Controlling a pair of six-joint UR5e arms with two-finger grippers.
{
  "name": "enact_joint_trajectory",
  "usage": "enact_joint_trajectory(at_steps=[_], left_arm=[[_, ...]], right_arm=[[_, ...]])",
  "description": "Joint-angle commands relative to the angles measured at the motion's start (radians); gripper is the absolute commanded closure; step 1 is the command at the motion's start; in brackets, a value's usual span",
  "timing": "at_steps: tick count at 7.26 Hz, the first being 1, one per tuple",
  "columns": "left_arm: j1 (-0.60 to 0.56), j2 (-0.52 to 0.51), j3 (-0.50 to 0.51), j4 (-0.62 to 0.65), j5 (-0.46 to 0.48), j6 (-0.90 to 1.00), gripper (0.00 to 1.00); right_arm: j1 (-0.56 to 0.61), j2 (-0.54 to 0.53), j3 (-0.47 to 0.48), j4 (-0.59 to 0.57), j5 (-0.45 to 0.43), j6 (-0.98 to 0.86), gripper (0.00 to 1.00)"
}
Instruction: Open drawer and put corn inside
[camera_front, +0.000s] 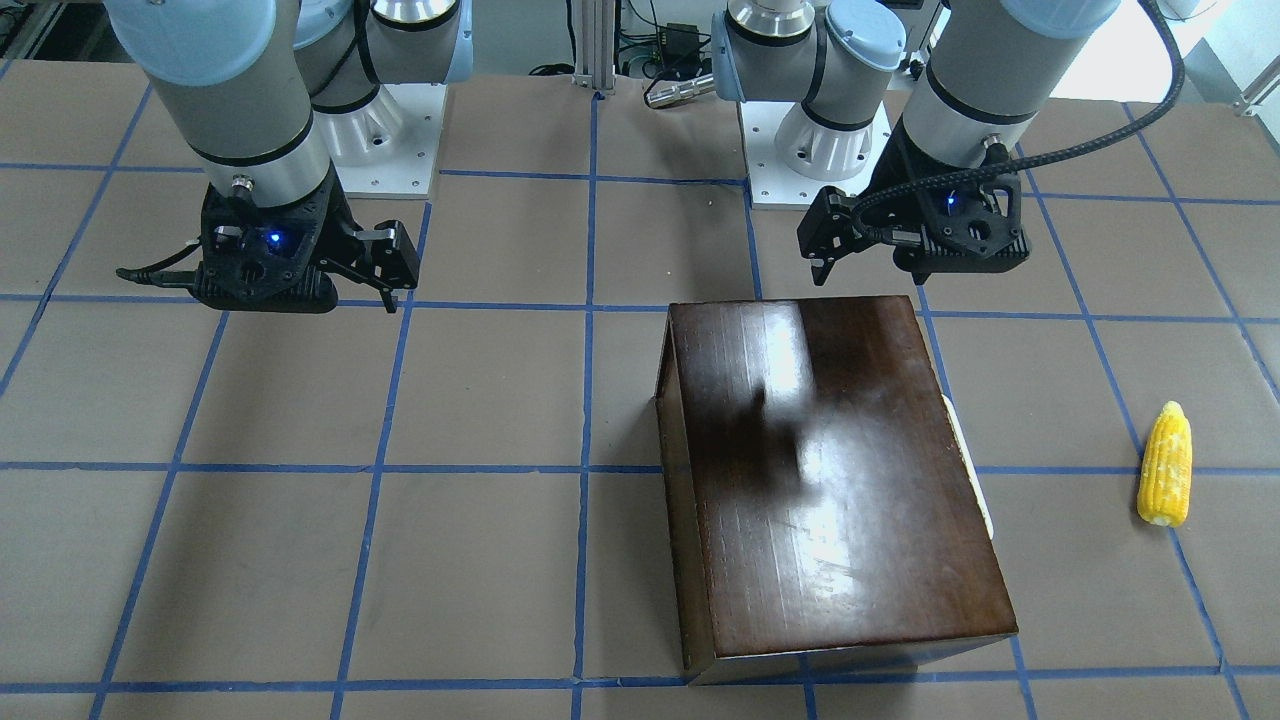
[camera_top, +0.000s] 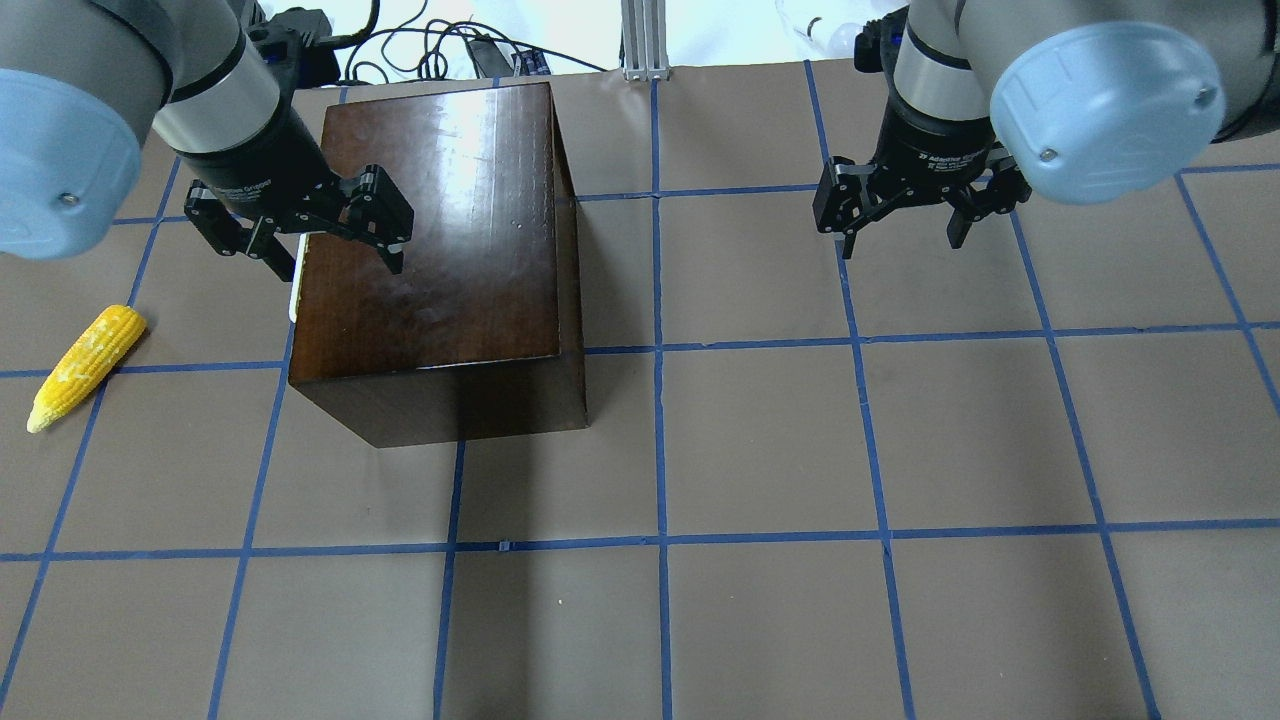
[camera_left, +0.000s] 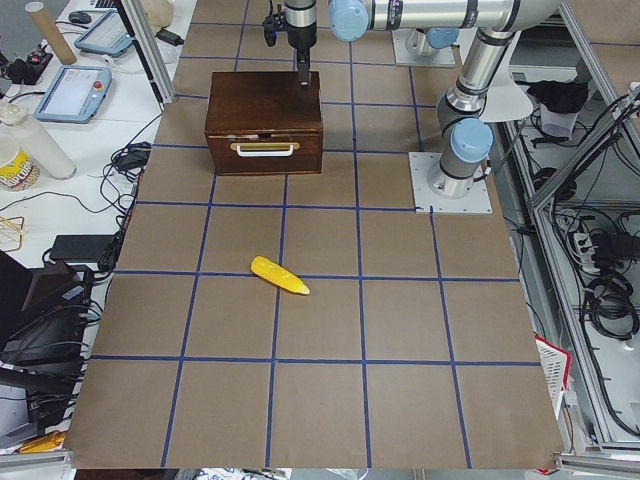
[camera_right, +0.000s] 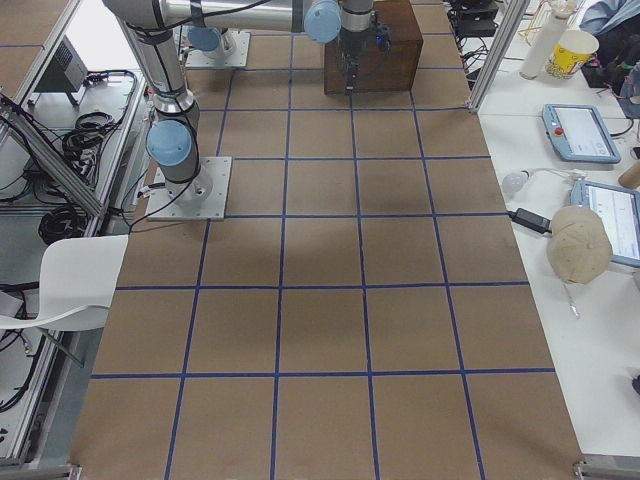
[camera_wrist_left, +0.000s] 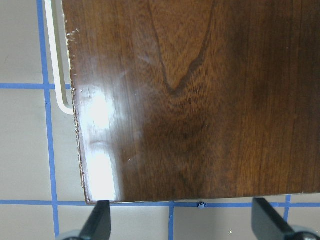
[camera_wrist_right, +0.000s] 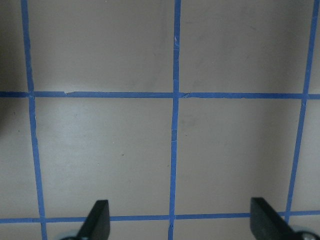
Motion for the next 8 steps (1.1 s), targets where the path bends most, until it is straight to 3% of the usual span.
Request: enact_joint_trajectory(at_steps=[1, 8], left_arm=[[0.006, -0.002, 0.004, 0.006, -0.002, 0.001, 0.00], [0.004, 0.001, 0.004, 0.007, 0.009, 0.001, 0.00]], right_arm=[[0.000, 0.000, 0.000, 0.001, 0.000, 0.000, 0.00], [0.000, 0.000, 0.000, 0.001, 0.000, 0.000, 0.00]])
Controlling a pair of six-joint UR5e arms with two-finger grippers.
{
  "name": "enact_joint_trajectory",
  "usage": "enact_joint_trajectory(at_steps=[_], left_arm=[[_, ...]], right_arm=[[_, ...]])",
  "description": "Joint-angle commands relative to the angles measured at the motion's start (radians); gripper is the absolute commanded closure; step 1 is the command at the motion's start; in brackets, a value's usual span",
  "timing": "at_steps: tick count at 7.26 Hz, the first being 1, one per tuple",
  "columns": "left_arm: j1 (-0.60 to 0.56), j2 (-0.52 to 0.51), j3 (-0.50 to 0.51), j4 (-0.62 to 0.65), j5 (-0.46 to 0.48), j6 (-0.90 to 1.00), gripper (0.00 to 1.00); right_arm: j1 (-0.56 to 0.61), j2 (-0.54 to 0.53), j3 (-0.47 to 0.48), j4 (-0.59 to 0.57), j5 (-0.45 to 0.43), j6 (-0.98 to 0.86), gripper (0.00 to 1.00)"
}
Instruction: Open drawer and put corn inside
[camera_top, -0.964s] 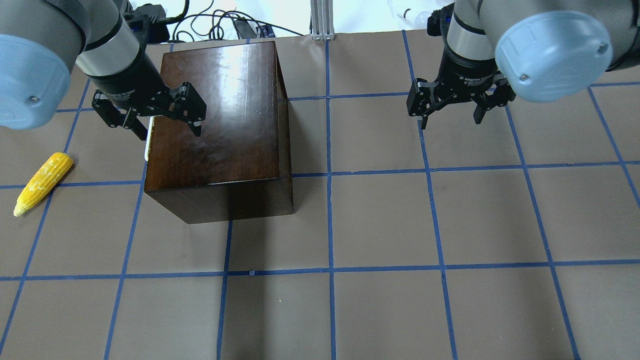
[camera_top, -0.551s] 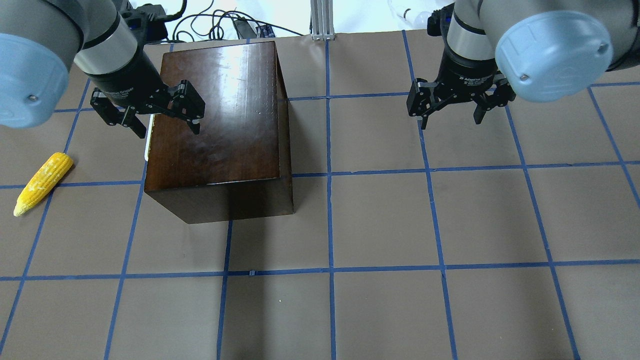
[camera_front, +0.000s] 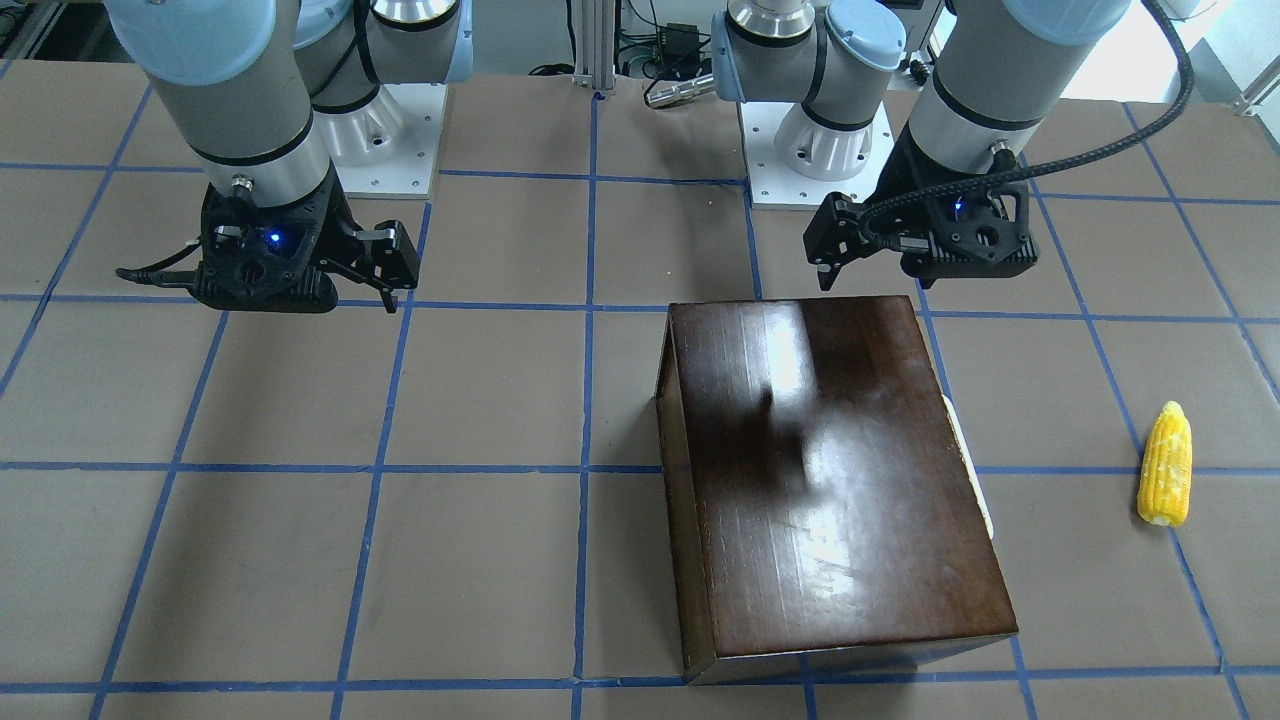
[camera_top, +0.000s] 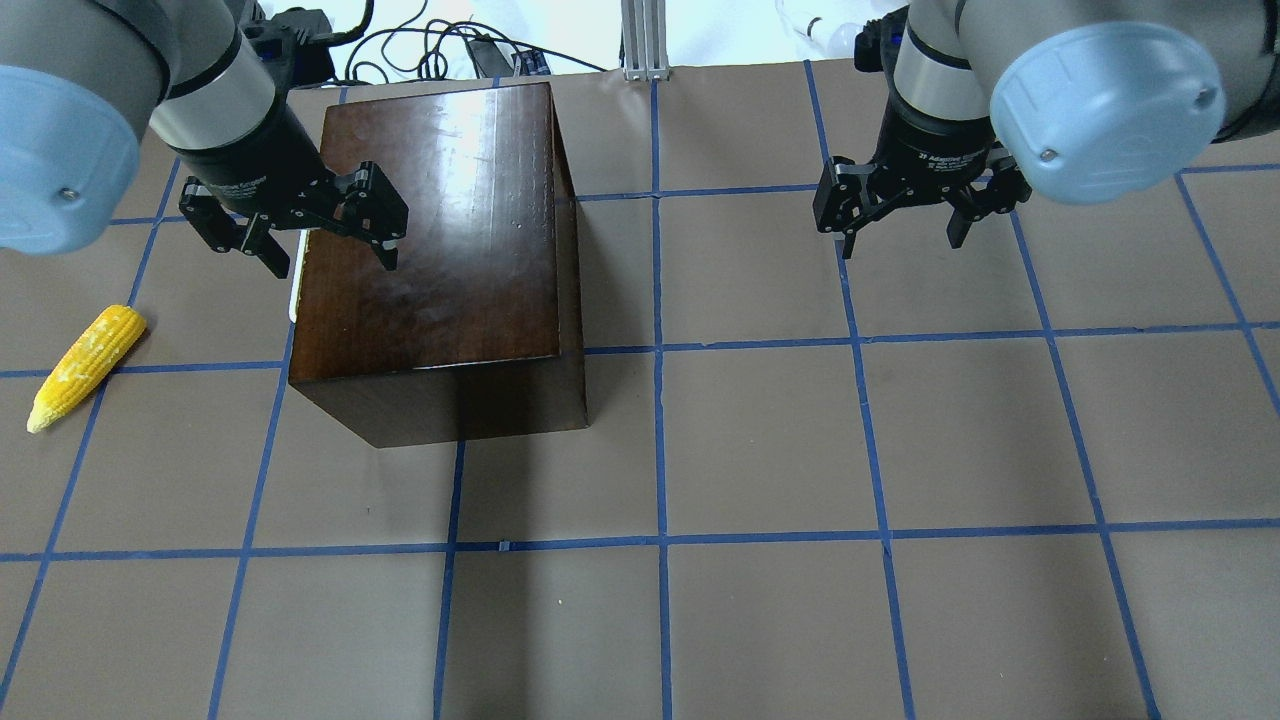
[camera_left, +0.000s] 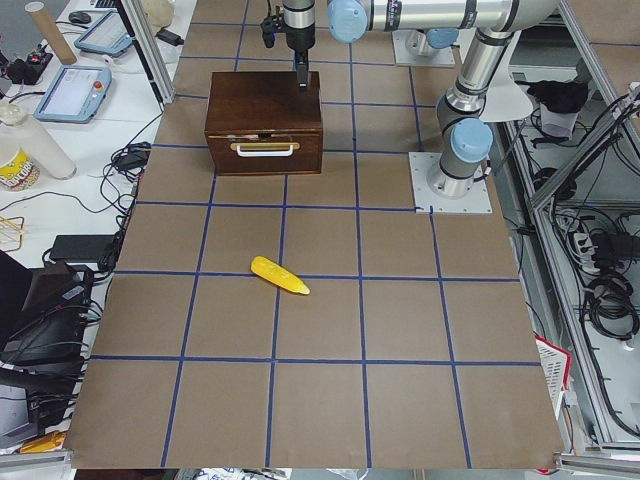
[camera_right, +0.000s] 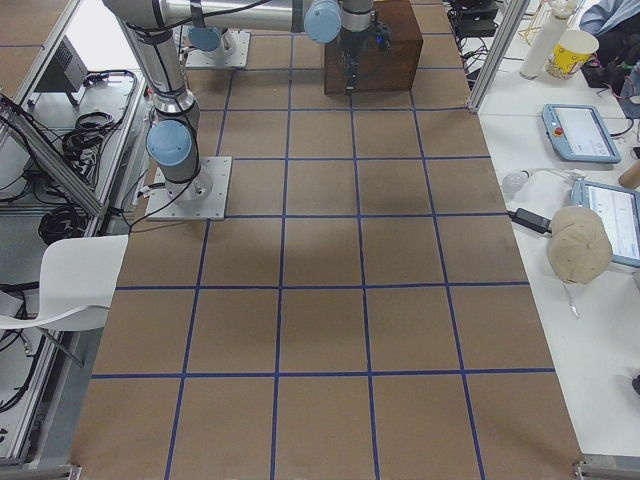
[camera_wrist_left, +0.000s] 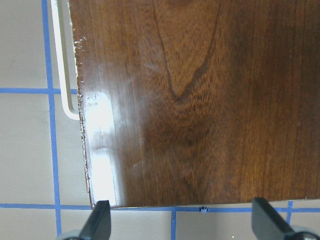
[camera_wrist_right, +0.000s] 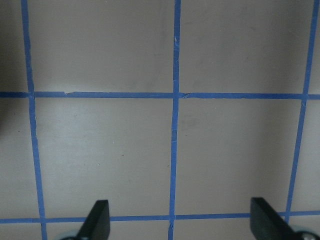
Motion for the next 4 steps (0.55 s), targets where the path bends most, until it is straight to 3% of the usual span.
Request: enact_joint_trajectory(at_steps=[1, 4], left_arm=[[0.000, 0.001, 0.004, 0.005, -0.001, 0.005, 0.00], [0.017, -0.006, 0.013, 0.013, -0.003, 0.004, 0.00]], right_arm=[[0.000, 0.000, 0.000, 0.001, 0.000, 0.000, 0.00], [0.000, 0.000, 0.000, 0.000, 0.000, 0.000, 0.00]])
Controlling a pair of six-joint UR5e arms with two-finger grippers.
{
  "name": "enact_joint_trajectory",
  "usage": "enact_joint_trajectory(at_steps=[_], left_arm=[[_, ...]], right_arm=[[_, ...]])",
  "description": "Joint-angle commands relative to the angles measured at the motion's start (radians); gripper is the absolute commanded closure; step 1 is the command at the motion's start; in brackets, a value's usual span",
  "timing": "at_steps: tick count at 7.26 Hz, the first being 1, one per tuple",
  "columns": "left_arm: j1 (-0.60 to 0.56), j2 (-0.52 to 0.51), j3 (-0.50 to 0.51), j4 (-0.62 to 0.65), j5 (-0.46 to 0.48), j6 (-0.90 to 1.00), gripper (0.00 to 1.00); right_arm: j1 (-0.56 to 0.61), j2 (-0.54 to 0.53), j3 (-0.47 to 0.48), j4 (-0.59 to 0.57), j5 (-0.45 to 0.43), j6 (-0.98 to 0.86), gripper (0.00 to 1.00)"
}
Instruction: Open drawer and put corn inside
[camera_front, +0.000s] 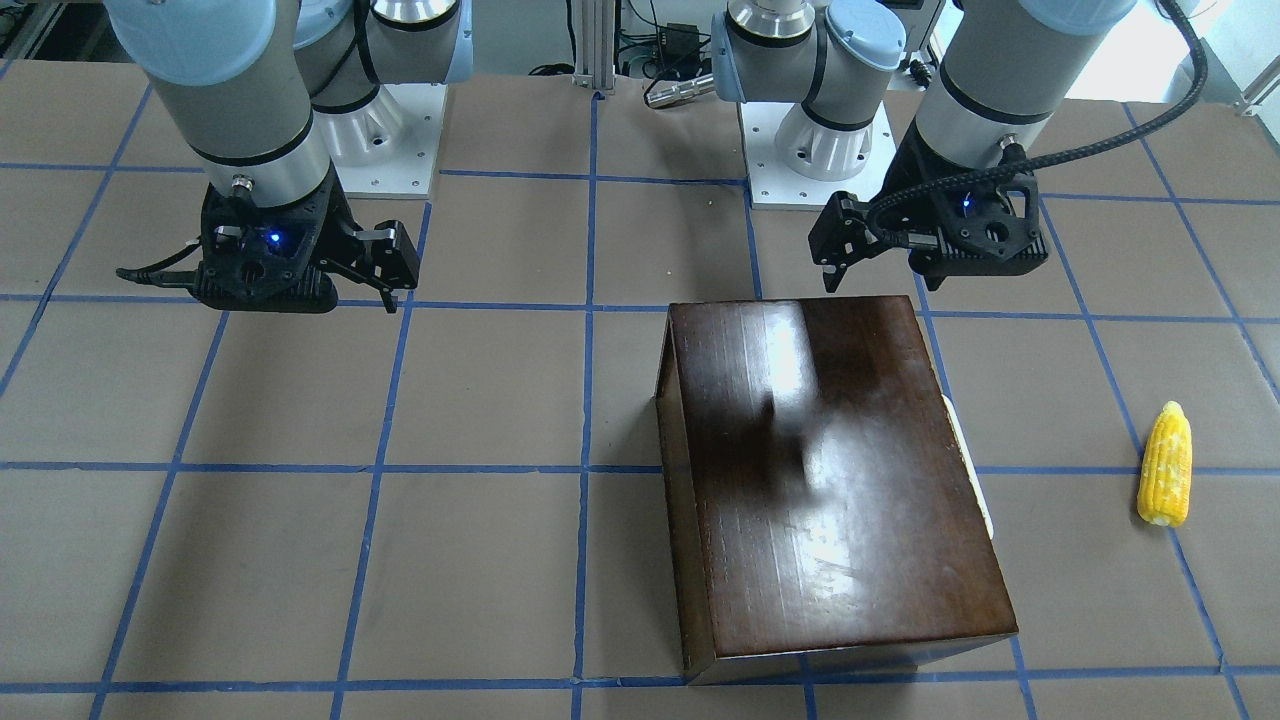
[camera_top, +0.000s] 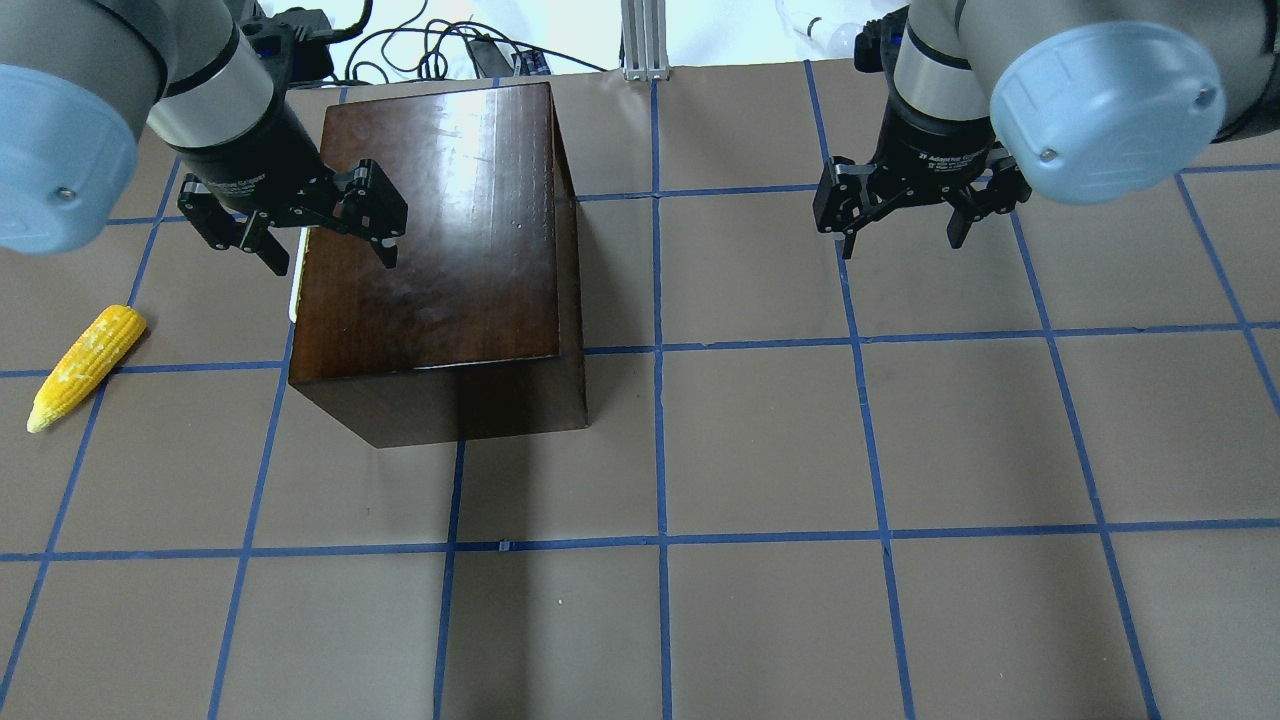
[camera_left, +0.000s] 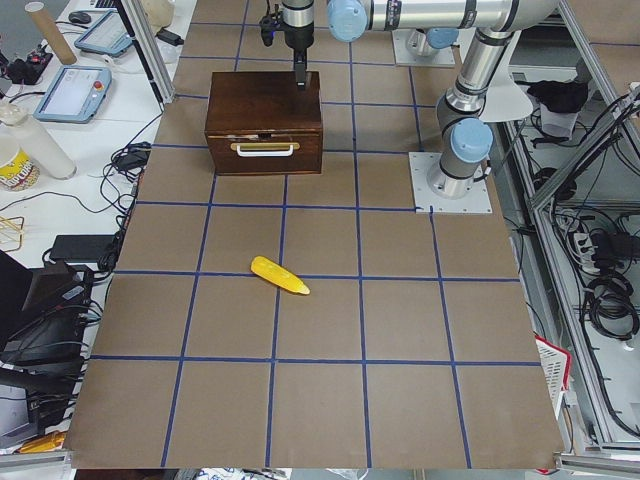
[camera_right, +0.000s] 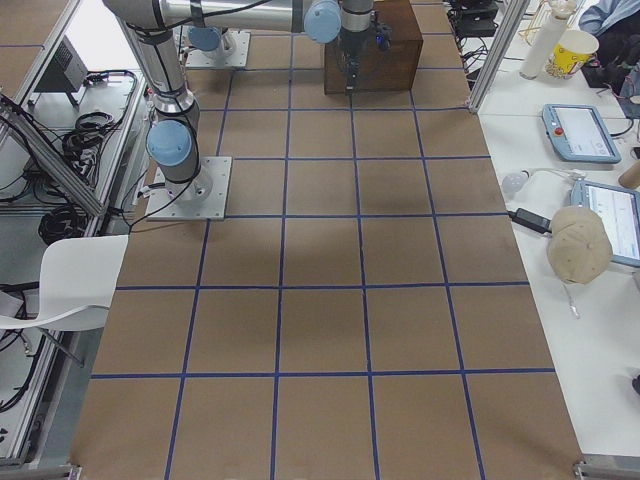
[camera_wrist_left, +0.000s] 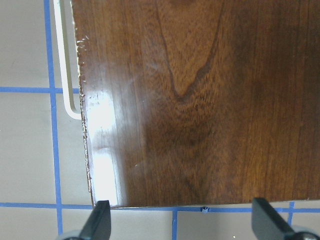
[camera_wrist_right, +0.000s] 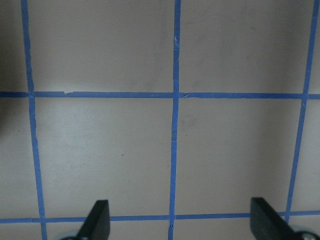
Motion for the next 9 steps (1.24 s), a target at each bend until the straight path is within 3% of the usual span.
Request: enact_joint_trajectory(at_steps=[1, 3, 5, 6, 9], left_arm=[[0.013, -0.012, 0.003, 0.046, -0.002, -0.012, 0.00], [0.018, -0.012, 0.008, 0.094, -0.014, -0.006, 0.00], [0.141, -0.023, 0.010, 0.096, -0.038, 0.003, 0.00], [0.209, -0.028, 0.019, 0.091, -0.111, 0.064, 0.00], [0.392, -0.075, 0.028, 0.091, -0.162, 0.370, 0.00]], right_arm=[[0.000, 0.000, 0.000, -0.001, 0.000, 0.000, 0.00], [0.000, 0.000, 0.000, 0.001, 0.000, 0.000, 0.00], [0.000, 0.000, 0.000, -0.001, 0.000, 0.000, 0.00], [0.000, 0.000, 0.000, -0.001, 0.000, 0.000, 0.00], [0.000, -0.002, 0.000, 0.001, -0.002, 0.000, 0.00]])
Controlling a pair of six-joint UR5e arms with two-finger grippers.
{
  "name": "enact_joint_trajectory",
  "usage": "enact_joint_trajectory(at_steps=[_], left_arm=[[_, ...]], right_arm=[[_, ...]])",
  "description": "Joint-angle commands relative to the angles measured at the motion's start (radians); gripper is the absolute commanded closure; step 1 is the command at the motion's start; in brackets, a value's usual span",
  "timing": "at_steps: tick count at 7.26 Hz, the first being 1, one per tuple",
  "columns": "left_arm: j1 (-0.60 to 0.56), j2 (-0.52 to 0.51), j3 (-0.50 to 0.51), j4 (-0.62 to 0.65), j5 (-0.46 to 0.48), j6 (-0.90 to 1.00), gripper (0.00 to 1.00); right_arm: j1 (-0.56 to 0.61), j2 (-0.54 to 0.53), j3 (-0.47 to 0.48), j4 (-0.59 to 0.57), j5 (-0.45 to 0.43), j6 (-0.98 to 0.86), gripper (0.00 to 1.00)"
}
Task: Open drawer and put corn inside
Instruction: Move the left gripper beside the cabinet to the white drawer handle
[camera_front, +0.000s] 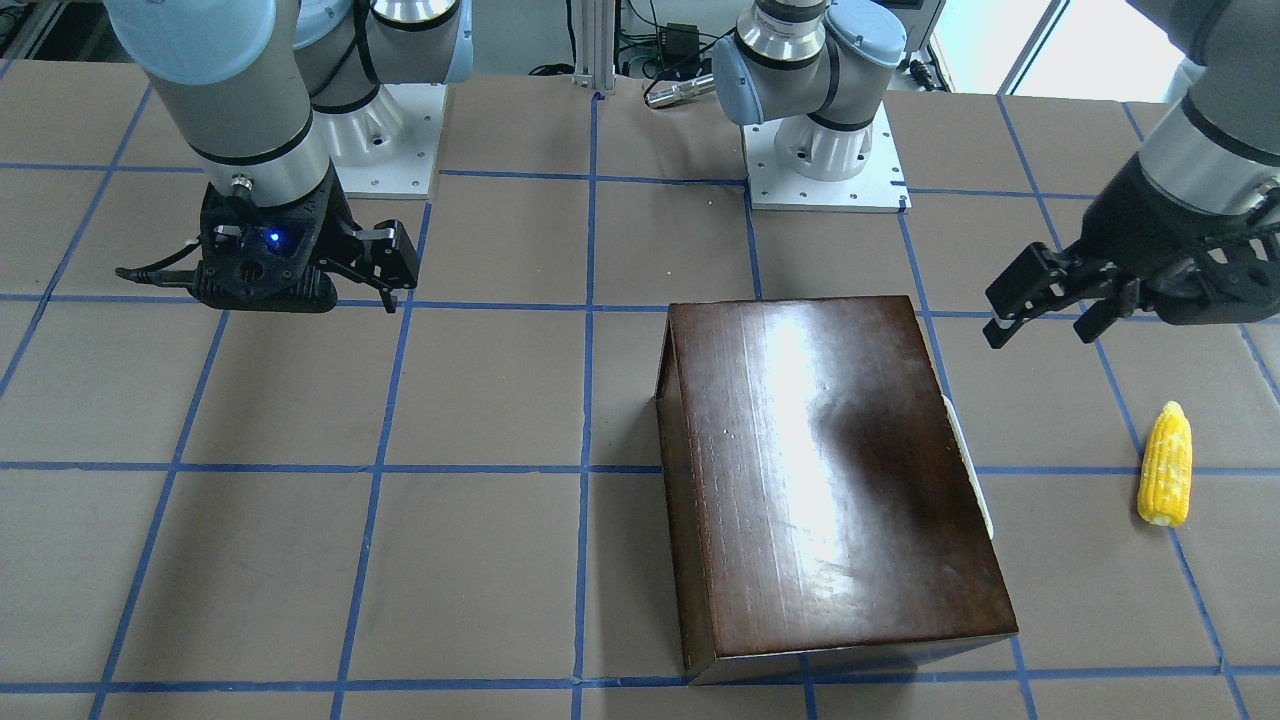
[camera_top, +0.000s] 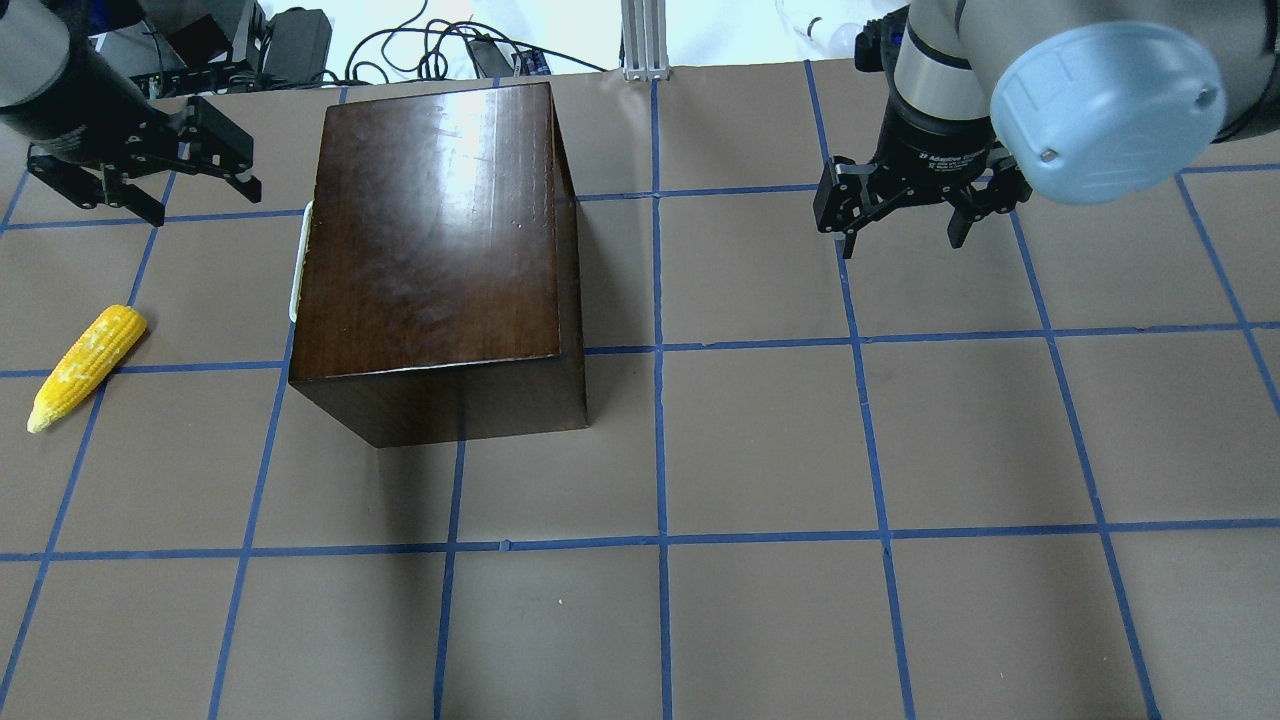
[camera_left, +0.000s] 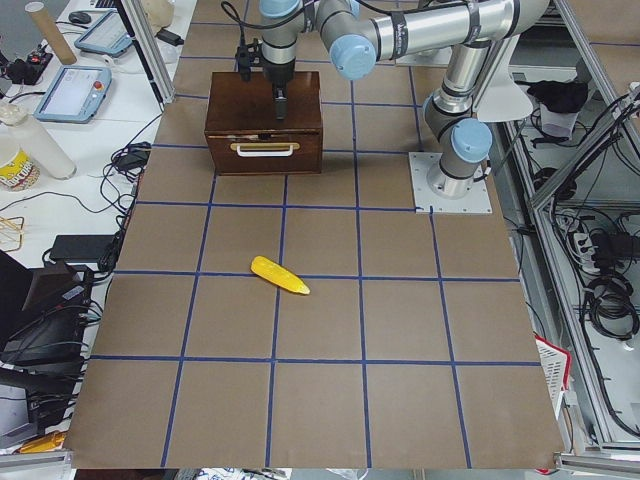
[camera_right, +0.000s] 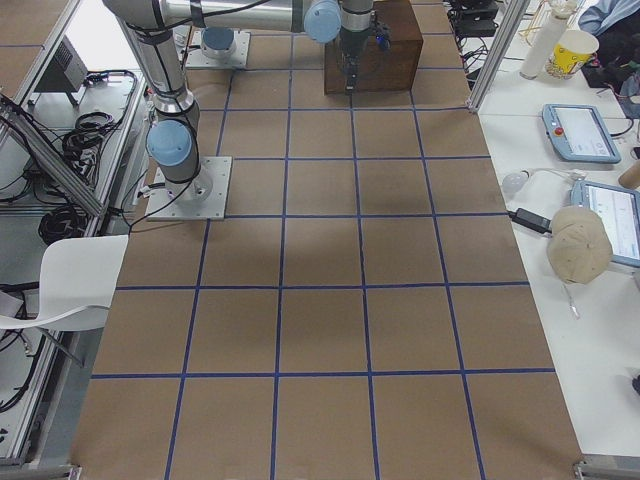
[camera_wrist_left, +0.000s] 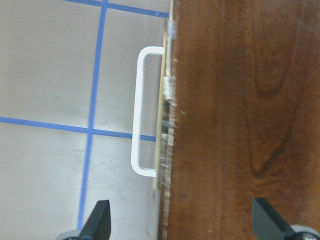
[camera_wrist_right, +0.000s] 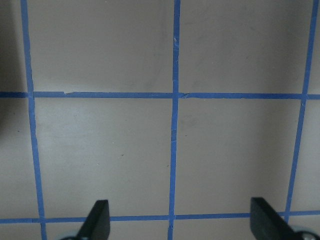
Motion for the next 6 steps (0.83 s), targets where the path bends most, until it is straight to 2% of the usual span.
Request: enact_joint_trajectory(at_steps=[1, 3, 5, 6], left_arm=[[0.124, -0.066, 0.002, 0.008, -0.072, 0.223, 0.00], [0.162, -0.133, -0.003, 0.008, -0.134, 0.329, 0.00], [0.162, -0.204, -0.015, 0.048, -0.239, 0.345, 0.00], [0.162, -0.238, -0.017, 0.062, -0.254, 0.348, 0.00]], right_arm=[[0.000, 0.001, 0.000, 0.001, 0.000, 0.000, 0.00], [0.000, -0.001, 0.000, -0.001, 0.000, 0.000, 0.00], [0.000, -0.001, 0.000, -0.001, 0.000, 0.000, 0.00], [0.000, -0.001, 0.000, 0.001, 0.001, 0.000, 0.00]])
